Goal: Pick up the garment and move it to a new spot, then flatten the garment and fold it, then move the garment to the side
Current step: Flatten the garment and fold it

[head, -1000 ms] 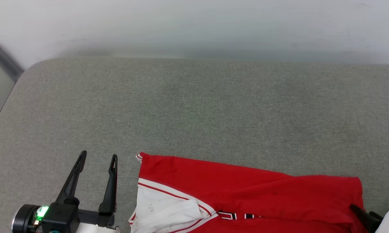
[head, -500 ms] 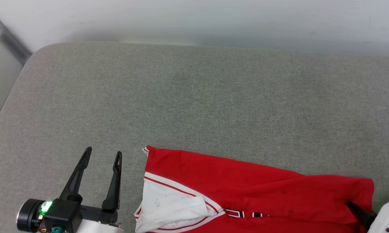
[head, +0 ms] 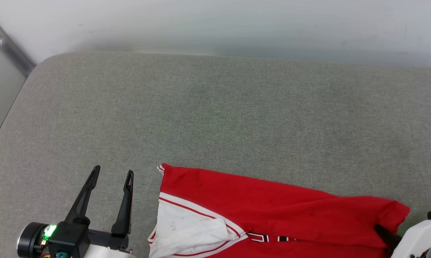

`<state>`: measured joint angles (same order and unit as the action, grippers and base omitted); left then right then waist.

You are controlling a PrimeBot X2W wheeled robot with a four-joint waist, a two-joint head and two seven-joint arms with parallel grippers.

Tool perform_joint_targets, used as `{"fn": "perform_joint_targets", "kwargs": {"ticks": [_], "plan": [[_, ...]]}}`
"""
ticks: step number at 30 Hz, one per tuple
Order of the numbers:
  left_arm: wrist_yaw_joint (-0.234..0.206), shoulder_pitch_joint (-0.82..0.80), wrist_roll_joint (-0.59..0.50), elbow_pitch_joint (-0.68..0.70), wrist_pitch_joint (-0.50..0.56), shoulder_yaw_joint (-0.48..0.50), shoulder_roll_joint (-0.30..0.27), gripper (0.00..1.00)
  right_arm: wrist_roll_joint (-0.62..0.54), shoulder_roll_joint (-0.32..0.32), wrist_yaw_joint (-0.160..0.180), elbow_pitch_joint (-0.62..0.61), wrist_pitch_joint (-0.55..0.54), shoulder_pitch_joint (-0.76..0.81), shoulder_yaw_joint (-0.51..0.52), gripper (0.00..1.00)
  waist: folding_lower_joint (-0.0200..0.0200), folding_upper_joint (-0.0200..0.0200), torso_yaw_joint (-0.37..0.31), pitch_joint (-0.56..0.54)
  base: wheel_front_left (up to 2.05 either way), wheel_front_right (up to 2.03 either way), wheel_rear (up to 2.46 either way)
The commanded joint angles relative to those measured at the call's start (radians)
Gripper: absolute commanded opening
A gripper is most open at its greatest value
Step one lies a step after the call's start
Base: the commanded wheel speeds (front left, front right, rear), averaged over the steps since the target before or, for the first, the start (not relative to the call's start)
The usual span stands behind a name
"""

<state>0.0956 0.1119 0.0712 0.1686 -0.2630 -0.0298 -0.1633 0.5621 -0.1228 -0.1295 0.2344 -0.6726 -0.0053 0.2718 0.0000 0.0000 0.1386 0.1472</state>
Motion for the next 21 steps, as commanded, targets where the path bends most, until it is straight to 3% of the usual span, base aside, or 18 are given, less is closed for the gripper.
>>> {"fn": "perform_joint_targets", "kwargs": {"ticks": [1,14,21], "plan": [[0.008,0.003,-0.008,0.003,-0.002,0.012,0.007,1.0,-0.016,-0.006,0.0,0.009,0.034,-0.013,0.027,0.0,0.0,0.0,-0.012,-0.003,0.0,0.0,0.0],[0.025,-0.003,-0.016,-0.006,-0.002,0.017,0.012,1.0,-0.103,-0.09,0.0,0.045,0.106,-0.077,0.214,0.0,0.0,0.0,-0.037,-0.007,0.0,0.0,0.0],[0.028,0.018,-0.015,-0.01,-0.002,0.023,0.018,1.0,-0.105,-0.077,-0.001,0.008,0.092,-0.049,0.185,0.0,0.0,0.0,-0.053,-0.038,0.0,0.0,0.0]]}}
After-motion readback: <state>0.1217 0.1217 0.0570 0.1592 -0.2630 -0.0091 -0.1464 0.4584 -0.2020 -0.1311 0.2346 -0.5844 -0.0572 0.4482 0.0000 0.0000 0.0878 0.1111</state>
